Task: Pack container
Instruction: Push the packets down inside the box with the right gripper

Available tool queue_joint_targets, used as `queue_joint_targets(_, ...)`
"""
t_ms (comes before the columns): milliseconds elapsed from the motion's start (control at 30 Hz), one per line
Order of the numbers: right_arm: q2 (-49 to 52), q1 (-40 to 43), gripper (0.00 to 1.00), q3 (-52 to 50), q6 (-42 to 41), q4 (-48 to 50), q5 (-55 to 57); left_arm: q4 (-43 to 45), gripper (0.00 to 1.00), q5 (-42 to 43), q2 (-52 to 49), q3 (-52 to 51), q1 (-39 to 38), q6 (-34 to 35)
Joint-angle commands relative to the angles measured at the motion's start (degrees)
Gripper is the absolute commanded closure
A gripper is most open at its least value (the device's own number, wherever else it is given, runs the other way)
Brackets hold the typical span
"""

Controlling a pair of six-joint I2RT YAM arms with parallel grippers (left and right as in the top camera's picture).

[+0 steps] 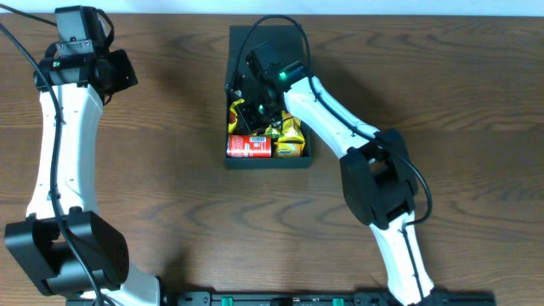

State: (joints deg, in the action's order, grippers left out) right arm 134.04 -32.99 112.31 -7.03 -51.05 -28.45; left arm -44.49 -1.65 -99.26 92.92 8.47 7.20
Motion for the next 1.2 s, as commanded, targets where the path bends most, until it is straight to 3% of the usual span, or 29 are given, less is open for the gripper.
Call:
queue_joint_targets(0, 1.03, -0.48, 0.98, 0.46, -1.33, 0.83, 5.22, 0.17, 0.89, 0.20, 0.17, 0.07, 0.31, -1.03)
queue_joint_targets(433, 1.11, -0.52, 0.99, 0.44, -1.29, -1.29, 16.24, 0.13, 0.89, 0.20, 0.17, 0.07, 0.31, -1.05)
queue_joint_targets(800, 1.09, 0.70, 0.99, 1.27, -3.93, 3.45, 11.21, -0.31, 0.90, 0.20, 0.17, 0.07, 0.31, -1.03)
queue_joint_targets(1167, 2.58, -0.13, 0.98, 1.25, -4.61, 5.86, 15.13, -0.20, 0.90, 0.20, 0.17, 0.07, 0.31, -1.03)
